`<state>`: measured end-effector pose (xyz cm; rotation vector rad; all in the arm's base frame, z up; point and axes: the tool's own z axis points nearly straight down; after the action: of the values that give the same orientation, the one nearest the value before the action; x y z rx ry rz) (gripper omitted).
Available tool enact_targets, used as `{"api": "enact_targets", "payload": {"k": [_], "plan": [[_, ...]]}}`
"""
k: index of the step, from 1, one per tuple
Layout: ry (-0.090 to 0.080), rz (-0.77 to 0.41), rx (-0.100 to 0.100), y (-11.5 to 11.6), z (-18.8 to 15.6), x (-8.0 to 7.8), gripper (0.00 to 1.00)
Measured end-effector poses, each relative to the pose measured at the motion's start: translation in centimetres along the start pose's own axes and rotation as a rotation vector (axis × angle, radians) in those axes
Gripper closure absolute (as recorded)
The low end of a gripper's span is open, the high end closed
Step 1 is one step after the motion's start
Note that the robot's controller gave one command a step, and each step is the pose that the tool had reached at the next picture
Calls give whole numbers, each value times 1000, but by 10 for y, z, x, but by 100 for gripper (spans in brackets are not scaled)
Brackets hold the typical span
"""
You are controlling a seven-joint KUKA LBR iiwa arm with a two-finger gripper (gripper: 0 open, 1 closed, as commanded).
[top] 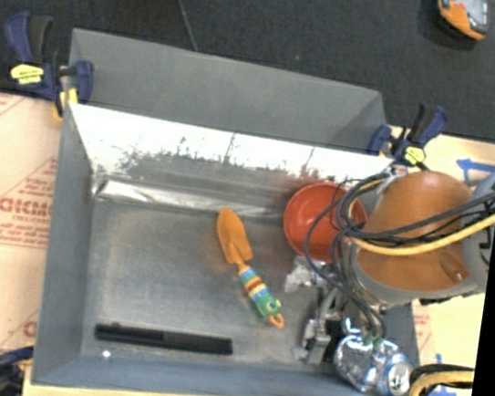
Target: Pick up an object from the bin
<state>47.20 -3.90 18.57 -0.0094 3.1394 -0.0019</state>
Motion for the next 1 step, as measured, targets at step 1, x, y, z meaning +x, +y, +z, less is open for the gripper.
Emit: {"api": "enact_targets", "payload": {"k": [1], "plan": [[0,0,0,0,0,0,0]]}}
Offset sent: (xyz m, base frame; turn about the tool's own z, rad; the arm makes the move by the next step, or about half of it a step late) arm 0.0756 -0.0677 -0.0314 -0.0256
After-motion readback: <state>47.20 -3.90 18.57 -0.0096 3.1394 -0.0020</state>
